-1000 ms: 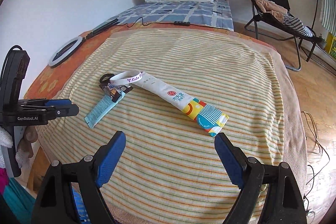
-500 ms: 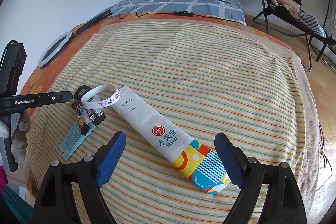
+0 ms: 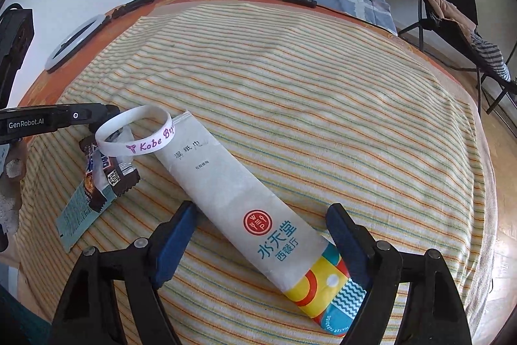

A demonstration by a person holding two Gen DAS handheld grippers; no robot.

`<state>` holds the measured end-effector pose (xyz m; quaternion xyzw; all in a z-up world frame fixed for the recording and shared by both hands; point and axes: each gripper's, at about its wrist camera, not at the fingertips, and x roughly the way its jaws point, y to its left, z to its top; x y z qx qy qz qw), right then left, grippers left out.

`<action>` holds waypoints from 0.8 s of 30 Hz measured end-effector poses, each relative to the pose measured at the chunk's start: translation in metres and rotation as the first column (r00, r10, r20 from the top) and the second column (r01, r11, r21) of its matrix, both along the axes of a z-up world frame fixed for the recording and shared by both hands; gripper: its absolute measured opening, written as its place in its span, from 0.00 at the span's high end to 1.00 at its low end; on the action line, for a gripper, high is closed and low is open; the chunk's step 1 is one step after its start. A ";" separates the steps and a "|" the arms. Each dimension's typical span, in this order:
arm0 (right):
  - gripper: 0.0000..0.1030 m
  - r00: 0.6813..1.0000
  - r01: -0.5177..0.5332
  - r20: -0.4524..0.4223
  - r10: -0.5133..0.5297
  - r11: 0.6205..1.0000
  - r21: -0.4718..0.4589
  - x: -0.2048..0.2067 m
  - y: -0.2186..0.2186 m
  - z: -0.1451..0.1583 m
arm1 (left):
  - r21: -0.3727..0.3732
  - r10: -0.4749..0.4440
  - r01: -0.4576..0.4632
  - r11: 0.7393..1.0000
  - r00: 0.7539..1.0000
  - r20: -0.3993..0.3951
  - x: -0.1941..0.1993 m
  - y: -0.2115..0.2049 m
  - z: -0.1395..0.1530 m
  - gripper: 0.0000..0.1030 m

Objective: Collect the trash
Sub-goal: 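Grasp the black hair tie with the left tool while the right tool grasps the white tube, then carry the hair tie and white tube to the blue basket and open both tools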

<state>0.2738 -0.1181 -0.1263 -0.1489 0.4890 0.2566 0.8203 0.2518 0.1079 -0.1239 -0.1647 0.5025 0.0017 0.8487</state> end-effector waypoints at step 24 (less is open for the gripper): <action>0.94 0.993 0.026 -0.112 -0.027 1.000 -0.013 -0.044 -0.040 0.023 | 0.027 0.003 -0.005 1.000 0.999 0.050 -0.042 -0.001 0.034 0.98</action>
